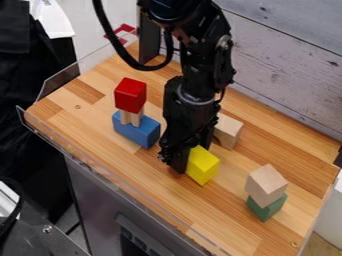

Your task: Put the yellow block on top of the red cube

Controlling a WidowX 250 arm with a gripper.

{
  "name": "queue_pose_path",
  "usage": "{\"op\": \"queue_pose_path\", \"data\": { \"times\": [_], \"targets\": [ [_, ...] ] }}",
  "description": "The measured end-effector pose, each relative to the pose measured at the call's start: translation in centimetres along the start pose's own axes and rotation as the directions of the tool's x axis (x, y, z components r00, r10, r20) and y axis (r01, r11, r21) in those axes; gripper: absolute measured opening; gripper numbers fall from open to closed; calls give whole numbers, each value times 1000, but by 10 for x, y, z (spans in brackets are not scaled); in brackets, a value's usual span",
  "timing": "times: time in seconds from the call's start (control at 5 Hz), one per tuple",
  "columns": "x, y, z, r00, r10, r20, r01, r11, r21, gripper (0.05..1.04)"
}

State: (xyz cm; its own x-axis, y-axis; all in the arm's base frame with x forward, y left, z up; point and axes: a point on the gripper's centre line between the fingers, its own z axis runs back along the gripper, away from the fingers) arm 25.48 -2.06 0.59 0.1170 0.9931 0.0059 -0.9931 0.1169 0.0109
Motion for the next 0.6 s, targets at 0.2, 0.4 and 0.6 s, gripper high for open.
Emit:
{"op": "queue_pose_path", "data": {
  "times": [0.2,0.4,0.6],
  "targets": [
    [-1,-5,14,990,-129,-55,123,987,-101,582],
    [3,-9,44,988,-151,-35,143,974,-174,582],
    [15,-21,68,991,-133,-29,122,963,-240,582]
  ]
}}
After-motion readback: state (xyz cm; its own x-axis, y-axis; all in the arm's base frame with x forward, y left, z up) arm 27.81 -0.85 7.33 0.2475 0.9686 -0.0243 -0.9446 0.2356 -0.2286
